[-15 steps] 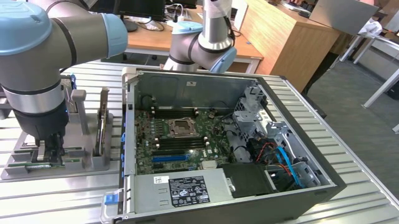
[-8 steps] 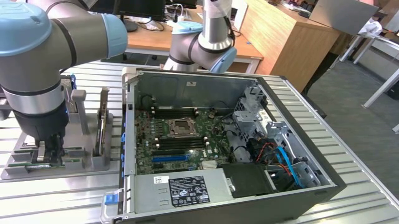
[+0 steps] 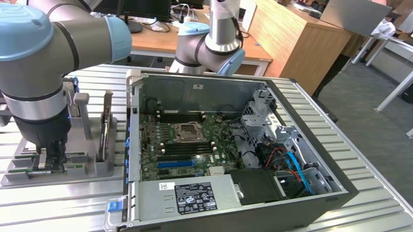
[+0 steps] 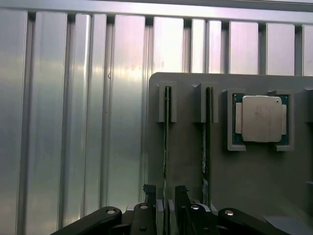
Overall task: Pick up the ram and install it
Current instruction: 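Pick up the ram and move it above insertion slot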
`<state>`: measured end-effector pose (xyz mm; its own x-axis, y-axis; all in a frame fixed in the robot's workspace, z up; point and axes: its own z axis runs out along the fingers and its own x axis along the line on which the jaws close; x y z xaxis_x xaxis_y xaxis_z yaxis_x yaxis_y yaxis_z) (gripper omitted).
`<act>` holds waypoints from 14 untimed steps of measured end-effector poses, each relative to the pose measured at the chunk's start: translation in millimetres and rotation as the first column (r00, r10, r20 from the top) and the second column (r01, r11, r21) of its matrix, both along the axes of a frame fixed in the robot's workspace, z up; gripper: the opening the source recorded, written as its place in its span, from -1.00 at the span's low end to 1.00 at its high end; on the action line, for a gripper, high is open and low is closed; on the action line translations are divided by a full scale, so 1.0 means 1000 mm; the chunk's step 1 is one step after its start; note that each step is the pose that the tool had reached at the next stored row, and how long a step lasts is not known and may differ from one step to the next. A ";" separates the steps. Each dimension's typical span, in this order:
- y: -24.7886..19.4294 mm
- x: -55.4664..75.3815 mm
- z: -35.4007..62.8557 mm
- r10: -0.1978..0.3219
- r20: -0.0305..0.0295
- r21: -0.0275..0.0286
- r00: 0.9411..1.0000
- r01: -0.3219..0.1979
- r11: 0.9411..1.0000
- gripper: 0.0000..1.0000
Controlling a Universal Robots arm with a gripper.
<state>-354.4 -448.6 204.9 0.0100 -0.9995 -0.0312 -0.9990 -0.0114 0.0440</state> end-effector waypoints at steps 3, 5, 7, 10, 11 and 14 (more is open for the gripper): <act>0.0001 0.000 -0.0002 0.000 0.000 0.000 1.000 0.000 1.000 -0.40; 0.0002 -0.001 -0.0016 0.000 0.000 0.000 1.000 0.000 1.000 -0.40; 0.0002 -0.002 -0.0027 0.000 0.000 0.000 1.000 0.000 1.000 -0.40; 0.0004 -0.003 -0.0028 0.000 0.000 0.000 1.000 0.000 1.000 -0.40; 0.0007 -0.003 -0.0028 0.000 0.000 0.000 1.000 0.000 1.000 -0.40; 0.0028 -0.003 -0.0029 0.000 0.000 0.000 1.000 0.000 1.000 -0.40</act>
<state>-357.0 -445.8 202.0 0.0098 -0.9995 -0.0313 -0.9990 -0.0112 0.0439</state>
